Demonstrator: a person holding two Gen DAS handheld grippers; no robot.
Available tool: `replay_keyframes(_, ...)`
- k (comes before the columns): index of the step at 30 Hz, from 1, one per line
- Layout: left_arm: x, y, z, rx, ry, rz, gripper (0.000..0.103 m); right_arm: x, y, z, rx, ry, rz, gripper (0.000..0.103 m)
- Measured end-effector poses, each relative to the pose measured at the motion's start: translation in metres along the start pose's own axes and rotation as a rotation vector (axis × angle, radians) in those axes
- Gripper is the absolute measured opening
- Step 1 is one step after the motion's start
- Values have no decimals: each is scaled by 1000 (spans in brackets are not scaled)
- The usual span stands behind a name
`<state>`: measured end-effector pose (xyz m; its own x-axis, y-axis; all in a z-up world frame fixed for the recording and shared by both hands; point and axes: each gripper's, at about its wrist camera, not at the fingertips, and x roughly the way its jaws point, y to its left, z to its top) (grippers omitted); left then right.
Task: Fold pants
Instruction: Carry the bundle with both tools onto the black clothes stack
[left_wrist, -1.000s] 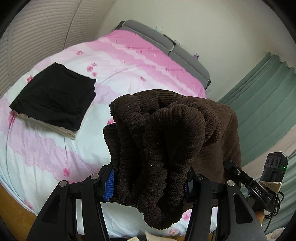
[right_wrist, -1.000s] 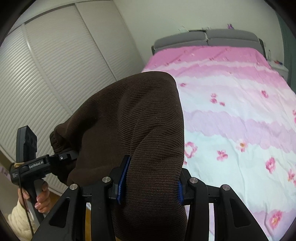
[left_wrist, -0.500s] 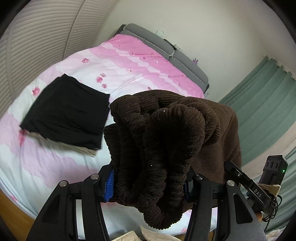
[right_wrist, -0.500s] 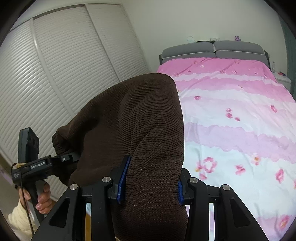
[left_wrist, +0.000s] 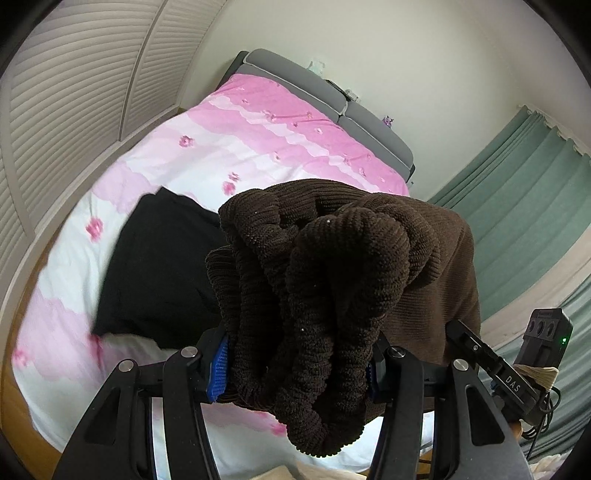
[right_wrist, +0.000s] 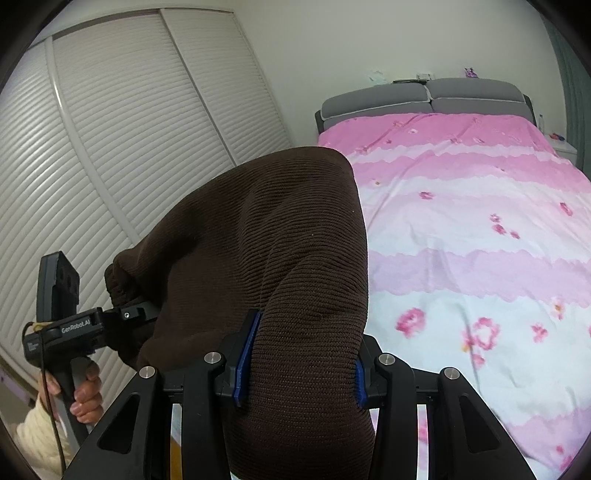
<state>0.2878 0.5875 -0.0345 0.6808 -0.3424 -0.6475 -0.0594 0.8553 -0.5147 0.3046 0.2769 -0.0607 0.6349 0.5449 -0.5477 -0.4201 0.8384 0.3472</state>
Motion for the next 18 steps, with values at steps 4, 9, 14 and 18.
replay_keyframes(4, 5, 28, 32, 10, 14, 3, 54, 29, 20, 13, 4, 5, 0, 42)
replay_keyframes(9, 19, 60, 67, 22, 42, 14, 54, 71, 31, 30, -2, 28, 3, 42)
replay_keyframes(14, 49, 97, 94, -22, 115, 34, 54, 119, 28, 42, 15, 77, 10, 42)
replay_keyframes(18, 77, 120, 106, -42, 179, 48, 54, 156, 22, 46, 29, 131, 5, 42)
